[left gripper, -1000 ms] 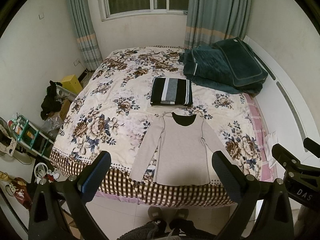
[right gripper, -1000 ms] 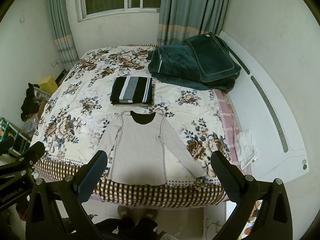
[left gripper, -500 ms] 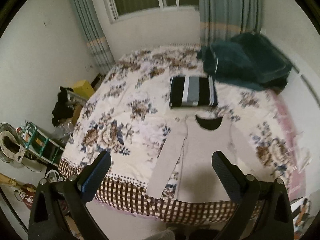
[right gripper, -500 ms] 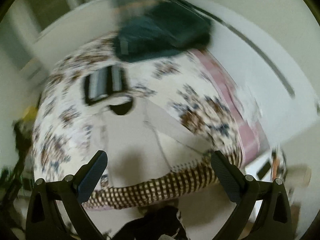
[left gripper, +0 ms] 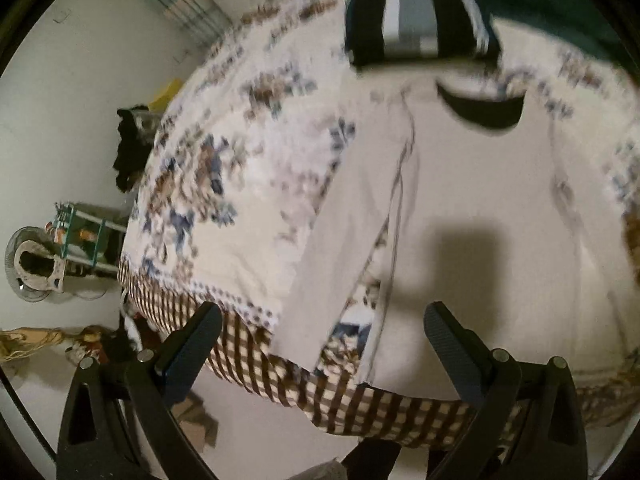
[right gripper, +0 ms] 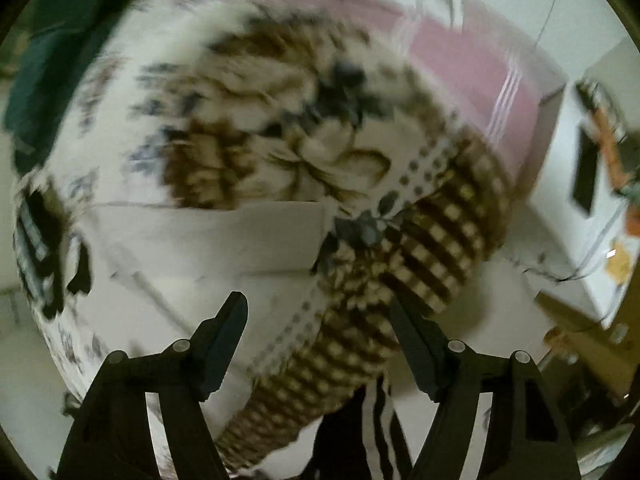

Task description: Fold small clothes

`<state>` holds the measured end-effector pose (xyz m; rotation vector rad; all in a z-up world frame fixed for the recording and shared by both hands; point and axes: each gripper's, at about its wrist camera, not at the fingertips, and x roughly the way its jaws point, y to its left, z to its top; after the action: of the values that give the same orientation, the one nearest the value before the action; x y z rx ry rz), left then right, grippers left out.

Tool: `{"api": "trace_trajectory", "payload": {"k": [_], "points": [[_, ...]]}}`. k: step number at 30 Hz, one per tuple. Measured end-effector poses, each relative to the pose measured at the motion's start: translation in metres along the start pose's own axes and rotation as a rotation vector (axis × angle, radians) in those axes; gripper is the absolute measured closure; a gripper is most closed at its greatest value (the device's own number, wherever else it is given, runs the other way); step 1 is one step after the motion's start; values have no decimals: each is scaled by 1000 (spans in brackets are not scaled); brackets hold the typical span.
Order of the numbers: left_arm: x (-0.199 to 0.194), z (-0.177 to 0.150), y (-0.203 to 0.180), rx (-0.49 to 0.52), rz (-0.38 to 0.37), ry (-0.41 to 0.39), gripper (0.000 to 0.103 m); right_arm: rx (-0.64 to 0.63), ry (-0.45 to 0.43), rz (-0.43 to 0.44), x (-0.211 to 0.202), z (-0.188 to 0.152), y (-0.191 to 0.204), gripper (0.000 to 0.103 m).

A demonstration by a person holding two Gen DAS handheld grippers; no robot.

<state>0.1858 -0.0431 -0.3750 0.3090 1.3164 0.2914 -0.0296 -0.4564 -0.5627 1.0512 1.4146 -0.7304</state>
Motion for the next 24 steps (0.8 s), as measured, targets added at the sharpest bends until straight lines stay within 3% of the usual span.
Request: {"api": "trace_trajectory", "payload": {"k": [3,6,10,11,12,13,18,24], "points": [[34,-5,-25,10,10,86,0,98,74,63,68,25,-16,27],[58,-7,-46,32,18,115,0,161,109,153,126,41,-16,27],[83,-13,-59,34,18,158,0,143,93,191,154,39,4,31],[89,-15,-59,26,20,169,0,126,64,191,154,36,12,51],[94,-16,-58,16,19,177,0,103,50,184,153,33,21,88],[99,-16,-56,5,12,184,0,94,51,196,151,30,27,96],[115,-21,-37,-79,-20,189,0,62,-64,256,95,20,59,96],[133,-29,4,-204,-84,177,0,13,-187,220,29,34,84,96]]}}
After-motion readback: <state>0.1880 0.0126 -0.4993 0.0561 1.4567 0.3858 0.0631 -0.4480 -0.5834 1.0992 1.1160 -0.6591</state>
